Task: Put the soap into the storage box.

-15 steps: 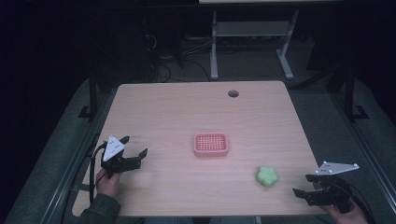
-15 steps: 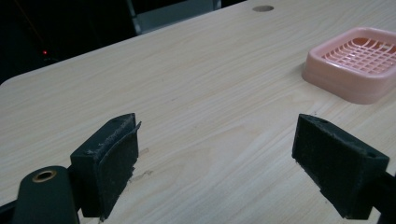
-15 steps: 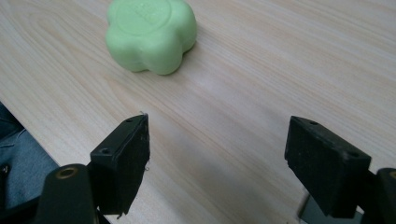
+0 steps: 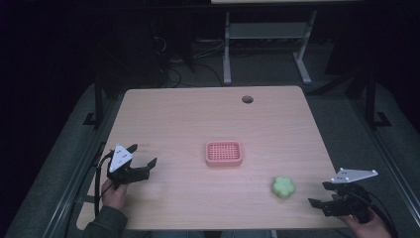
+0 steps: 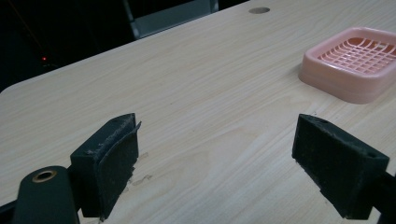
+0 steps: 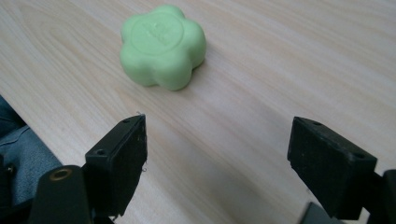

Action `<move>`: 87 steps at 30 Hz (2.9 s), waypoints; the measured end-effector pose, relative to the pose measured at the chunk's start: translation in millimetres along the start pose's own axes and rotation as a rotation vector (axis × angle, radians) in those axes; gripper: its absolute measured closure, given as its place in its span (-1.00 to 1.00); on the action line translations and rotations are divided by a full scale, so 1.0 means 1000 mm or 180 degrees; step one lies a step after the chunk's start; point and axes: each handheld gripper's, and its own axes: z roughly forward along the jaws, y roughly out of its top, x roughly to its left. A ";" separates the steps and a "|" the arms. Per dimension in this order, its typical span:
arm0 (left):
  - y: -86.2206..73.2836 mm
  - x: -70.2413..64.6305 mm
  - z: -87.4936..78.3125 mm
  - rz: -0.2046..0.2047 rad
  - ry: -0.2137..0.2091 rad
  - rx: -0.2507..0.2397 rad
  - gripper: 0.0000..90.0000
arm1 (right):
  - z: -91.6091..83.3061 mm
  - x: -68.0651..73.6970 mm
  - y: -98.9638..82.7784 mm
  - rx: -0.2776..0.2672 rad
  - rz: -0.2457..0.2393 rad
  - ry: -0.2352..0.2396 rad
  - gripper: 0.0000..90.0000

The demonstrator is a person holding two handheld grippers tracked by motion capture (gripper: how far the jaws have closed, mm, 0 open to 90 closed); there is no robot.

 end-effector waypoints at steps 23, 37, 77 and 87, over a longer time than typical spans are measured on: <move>0.000 -0.001 0.000 0.0036 0.0023 0.0052 -0.69 | 0.006 0.027 0.056 0.0157 -0.0435 0.0133 -0.60; -0.001 -0.003 0.000 0.0095 0.0057 0.0142 -0.69 | 0.022 0.034 0.072 0.0327 -0.0515 0.0202 -0.62; 0.000 -0.002 -0.002 0.0078 0.0024 0.0094 -0.69 | 0.087 0.043 0.086 0.1101 -0.0688 0.0092 -0.65; 0.000 -0.002 -0.002 0.0080 0.0020 0.0091 -0.69 | 0.091 0.042 0.087 0.1169 -0.0704 0.0045 -0.57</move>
